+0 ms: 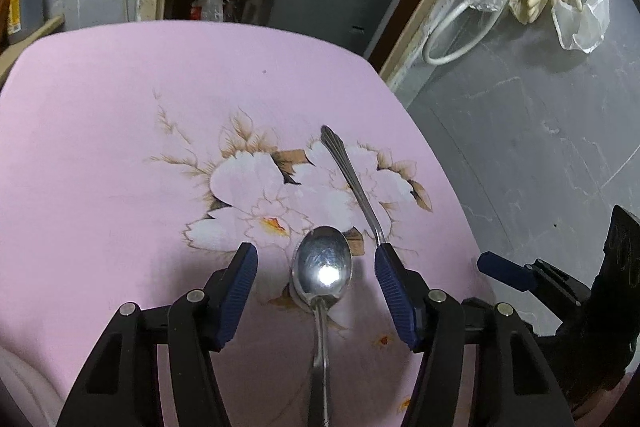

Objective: Organize utensils
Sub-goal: 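Close the left tool on the steel spoon while the right tool closes on the steel fork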

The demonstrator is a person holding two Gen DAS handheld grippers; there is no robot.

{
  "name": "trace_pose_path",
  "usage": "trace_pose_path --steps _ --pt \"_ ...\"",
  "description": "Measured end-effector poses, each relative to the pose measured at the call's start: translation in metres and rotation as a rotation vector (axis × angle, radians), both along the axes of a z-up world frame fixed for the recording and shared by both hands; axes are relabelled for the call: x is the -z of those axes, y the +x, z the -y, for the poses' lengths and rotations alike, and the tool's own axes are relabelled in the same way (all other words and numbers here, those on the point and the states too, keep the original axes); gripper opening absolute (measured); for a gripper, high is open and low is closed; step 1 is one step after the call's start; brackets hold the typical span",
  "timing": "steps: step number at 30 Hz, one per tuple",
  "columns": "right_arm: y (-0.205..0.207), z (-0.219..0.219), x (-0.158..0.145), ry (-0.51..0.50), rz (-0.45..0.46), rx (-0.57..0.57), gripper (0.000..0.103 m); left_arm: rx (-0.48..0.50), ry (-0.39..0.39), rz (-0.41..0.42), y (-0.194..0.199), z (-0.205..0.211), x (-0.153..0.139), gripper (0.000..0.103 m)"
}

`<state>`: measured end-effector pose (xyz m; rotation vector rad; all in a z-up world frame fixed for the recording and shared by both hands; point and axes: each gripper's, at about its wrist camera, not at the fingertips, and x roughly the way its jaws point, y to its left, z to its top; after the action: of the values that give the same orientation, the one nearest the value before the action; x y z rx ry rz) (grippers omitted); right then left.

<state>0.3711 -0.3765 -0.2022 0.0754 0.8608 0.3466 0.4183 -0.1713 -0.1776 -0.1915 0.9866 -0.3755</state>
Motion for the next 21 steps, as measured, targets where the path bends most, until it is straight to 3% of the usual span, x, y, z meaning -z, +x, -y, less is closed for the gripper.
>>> trace_pose_path --steps 6,11,17,21 --pt "-0.001 -0.002 0.000 -0.020 -0.006 -0.013 0.054 0.003 0.051 -0.015 0.007 0.008 0.005 0.054" --pt "-0.004 -0.004 -0.002 -0.045 -0.006 -0.032 0.054 0.001 0.131 -0.001 0.012 0.013 0.005 0.035" --pt "-0.007 -0.011 -0.005 -0.083 0.004 -0.082 0.054 -0.030 0.123 -0.021 0.015 -0.001 0.006 0.011" --pt "-0.006 -0.019 -0.007 -0.110 0.011 -0.116 0.049 -0.052 0.089 -0.033 0.012 -0.012 0.005 0.009"
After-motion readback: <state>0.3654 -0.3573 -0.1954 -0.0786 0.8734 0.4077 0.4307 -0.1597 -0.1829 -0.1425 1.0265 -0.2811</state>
